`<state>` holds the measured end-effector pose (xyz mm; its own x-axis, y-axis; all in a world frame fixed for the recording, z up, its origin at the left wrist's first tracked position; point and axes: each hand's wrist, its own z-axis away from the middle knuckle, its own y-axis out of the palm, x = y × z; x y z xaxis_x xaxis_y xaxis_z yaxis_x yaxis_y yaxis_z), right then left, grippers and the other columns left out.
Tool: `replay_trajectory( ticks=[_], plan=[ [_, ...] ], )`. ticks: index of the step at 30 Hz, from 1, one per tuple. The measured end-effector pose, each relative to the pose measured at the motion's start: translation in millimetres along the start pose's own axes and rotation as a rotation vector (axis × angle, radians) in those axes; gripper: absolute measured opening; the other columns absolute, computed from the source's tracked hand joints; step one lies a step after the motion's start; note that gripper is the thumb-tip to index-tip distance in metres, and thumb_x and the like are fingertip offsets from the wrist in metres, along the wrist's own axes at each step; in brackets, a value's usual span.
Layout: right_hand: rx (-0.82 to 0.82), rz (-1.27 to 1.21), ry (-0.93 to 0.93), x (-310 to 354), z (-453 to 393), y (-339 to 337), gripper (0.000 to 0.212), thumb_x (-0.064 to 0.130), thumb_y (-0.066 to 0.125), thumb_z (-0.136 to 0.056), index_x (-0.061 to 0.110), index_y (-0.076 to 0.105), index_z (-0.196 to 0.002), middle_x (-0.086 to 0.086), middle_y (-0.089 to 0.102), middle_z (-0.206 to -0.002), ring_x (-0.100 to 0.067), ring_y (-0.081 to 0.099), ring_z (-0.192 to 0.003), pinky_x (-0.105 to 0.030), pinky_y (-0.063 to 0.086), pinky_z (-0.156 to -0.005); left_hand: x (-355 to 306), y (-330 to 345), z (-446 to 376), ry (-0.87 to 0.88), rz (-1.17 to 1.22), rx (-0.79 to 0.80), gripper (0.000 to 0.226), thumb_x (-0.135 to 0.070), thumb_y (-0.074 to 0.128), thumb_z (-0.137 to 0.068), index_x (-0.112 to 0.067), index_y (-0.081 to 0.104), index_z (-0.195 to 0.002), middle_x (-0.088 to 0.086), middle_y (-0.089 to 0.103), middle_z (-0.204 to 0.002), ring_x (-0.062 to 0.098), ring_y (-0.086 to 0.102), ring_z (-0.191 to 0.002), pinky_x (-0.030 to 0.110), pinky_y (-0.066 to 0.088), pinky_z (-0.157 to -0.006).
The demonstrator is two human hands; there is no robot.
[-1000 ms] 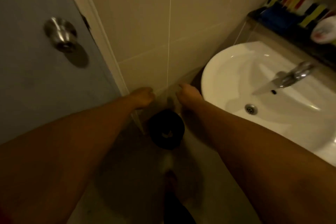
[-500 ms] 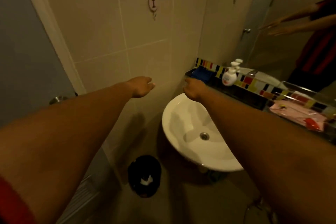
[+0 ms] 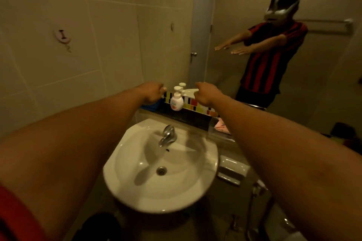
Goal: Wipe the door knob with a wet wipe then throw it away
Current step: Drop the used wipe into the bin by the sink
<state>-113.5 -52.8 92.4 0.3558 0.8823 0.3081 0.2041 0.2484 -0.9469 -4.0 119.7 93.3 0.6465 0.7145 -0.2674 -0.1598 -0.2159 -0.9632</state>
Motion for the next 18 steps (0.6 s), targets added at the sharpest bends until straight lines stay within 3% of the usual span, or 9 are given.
replay_trajectory(
  ticks=[5,11,16,18],
  plan=[
    [-0.024,-0.021,0.106,-90.5,-10.3,-8.7,0.051,0.019,0.044,-0.098,0.010,0.035,-0.147,-0.016,0.040,-0.151,-0.034,0.040,-0.137,-0.043,0.037,-0.110,-60.9,49.7,-61.1,0.071,0.021,0.058,0.048,-0.034,0.030,-0.104,-0.008,0.046,-0.141,0.018,0.045,-0.146,0.034,0.045,-0.132,0.041,0.036,-0.109],
    [-0.024,-0.106,0.275,-194.6,-22.1,5.1,0.045,0.019,0.050,-0.094,0.013,0.048,-0.139,-0.014,0.056,-0.136,-0.032,0.055,-0.120,-0.044,0.047,-0.100,-131.2,118.8,-128.7,0.171,0.053,0.168,0.045,-0.034,0.031,-0.103,-0.011,0.048,-0.138,0.017,0.048,-0.145,0.032,0.046,-0.132,0.042,0.037,-0.109],
    [0.004,-0.165,0.408,-260.9,-43.5,34.0,0.045,0.017,0.050,-0.095,0.012,0.046,-0.140,-0.014,0.055,-0.137,-0.032,0.056,-0.120,-0.042,0.048,-0.099,-167.7,174.9,-186.9,0.237,0.130,0.271,0.036,-0.031,0.036,-0.102,-0.014,0.056,-0.127,0.014,0.060,-0.129,0.027,0.057,-0.115,0.038,0.044,-0.094],
    [0.019,-0.201,0.466,-281.1,-54.7,50.7,0.045,0.016,0.053,-0.093,0.016,0.048,-0.138,-0.012,0.059,-0.132,-0.030,0.059,-0.114,-0.043,0.051,-0.094,-176.3,197.6,-210.7,0.277,0.135,0.296,0.036,-0.031,0.036,-0.102,-0.014,0.057,-0.125,0.014,0.060,-0.127,0.028,0.058,-0.114,0.039,0.046,-0.097]
  ],
)
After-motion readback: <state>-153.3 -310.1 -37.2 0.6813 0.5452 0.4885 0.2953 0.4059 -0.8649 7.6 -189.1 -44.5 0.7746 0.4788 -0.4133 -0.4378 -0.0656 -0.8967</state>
